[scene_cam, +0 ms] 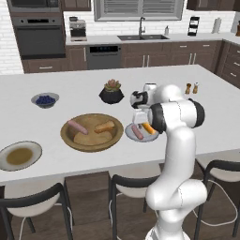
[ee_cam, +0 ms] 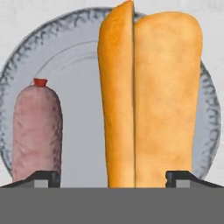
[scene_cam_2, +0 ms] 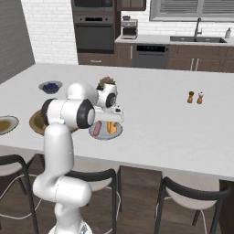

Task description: Place one bun and one sausage from the bowl on each plate.

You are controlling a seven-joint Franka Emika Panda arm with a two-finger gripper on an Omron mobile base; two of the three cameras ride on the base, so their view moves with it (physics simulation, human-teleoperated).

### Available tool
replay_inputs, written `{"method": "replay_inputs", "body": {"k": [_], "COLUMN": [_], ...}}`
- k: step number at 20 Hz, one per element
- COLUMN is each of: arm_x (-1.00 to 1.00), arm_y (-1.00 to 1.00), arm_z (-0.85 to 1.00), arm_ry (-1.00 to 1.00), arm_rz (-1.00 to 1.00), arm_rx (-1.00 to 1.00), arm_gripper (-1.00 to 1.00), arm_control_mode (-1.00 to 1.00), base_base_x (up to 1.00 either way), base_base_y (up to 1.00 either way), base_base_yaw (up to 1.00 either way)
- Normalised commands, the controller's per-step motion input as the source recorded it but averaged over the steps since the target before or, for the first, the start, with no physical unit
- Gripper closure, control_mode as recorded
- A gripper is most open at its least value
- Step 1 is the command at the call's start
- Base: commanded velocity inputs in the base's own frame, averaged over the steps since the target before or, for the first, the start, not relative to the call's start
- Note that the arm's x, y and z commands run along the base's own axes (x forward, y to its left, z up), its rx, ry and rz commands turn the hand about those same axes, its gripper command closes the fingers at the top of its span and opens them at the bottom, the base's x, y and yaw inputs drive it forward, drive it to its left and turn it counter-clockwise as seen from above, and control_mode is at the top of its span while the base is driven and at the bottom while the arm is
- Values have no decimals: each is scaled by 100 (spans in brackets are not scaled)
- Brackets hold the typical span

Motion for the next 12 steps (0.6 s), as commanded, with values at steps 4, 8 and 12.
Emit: {"method": "replay_inputs", "body": {"k": [4, 8, 12], "arm_x": [-31, -28, -24], "arm_y": [-1, 3, 34], "arm_z": [66, 70, 40], "arm_ry": [-4, -3, -1], "arm_rz": [0, 8, 25], "arm_rx": [0, 0, -2], "arm_gripper": [-100, -100, -100], "arm_control_mode": [-100, -100, -100], "base_base_x": [0, 0, 0], "base_base_y": [0, 0, 0], "base_base_yaw": [0, 0, 0]}}
